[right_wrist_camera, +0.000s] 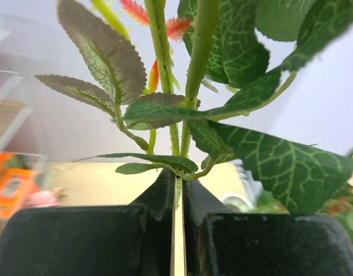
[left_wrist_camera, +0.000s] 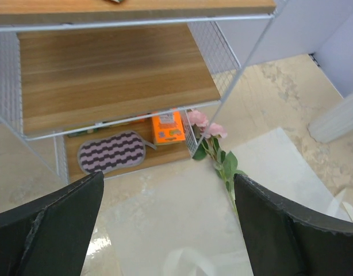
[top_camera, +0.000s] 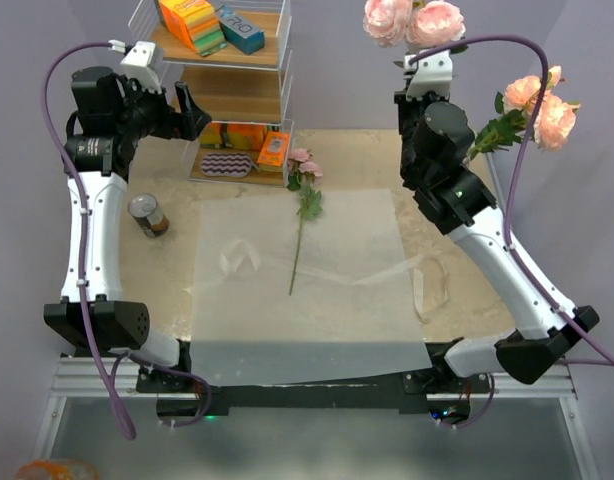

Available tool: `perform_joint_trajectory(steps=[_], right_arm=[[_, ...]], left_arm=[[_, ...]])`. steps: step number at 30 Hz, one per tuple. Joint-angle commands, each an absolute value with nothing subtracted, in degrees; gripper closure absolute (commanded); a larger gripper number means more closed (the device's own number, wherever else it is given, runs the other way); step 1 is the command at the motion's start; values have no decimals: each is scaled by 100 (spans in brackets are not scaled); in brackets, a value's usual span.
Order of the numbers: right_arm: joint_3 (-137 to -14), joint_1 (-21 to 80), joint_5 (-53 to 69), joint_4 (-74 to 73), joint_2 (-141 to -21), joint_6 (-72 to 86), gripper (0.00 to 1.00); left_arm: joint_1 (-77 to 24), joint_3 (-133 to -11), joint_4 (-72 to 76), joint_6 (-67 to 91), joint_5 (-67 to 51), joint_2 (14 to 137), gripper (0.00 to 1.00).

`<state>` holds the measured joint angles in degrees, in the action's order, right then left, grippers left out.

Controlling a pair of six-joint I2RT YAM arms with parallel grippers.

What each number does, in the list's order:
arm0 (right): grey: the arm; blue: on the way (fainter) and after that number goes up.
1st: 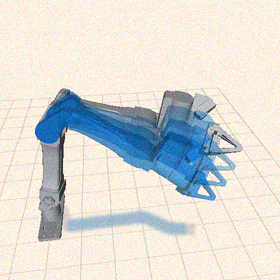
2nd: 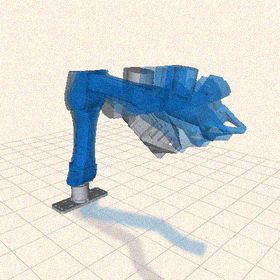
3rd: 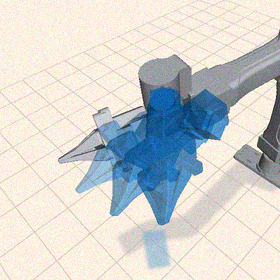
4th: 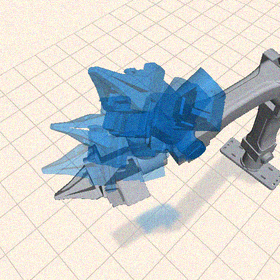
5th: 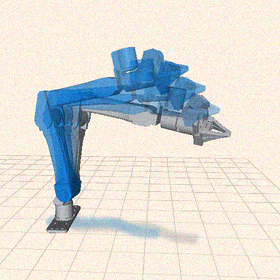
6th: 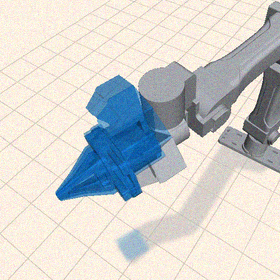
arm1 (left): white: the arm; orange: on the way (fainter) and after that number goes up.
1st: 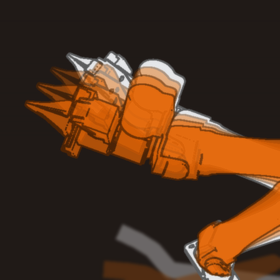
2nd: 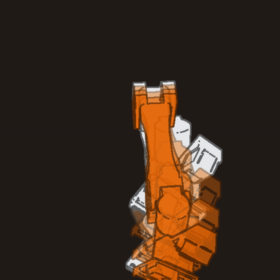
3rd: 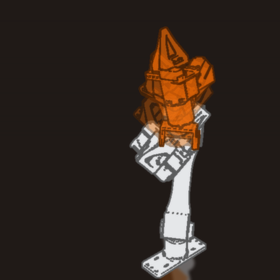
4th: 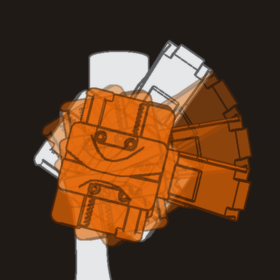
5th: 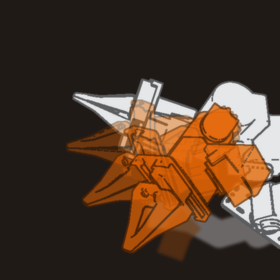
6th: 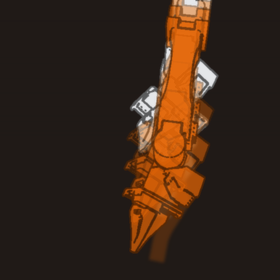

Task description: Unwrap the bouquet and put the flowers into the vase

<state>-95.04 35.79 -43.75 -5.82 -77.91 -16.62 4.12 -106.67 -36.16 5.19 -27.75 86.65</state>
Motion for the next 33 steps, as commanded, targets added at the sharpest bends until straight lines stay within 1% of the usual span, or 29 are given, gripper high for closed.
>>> perform_joint_trajectory(steps=[1,12,23,28,33], right_arm=[[-9572,3138,-4939,-282,-7752,-1907,100],[-9387,2479,-4931,-97,-7875,-1951,100],[-8948,2127,-4852,130,-8077,-1249,100],[-8737,2092,-5071,492,-8252,-1011,100],[-8903,2074,-5642,615,-8657,-906,100]], left_arm=[[448,-10732,-3788,106,-3471,8472,1],[448,-10547,-3885,35,-3735,8534,1],[448,-10538,-3858,26,-3727,8499,1],[448,-10512,-3858,-149,-3656,8446,1],[448,-10503,-3911,-263,-3604,8385,1]])
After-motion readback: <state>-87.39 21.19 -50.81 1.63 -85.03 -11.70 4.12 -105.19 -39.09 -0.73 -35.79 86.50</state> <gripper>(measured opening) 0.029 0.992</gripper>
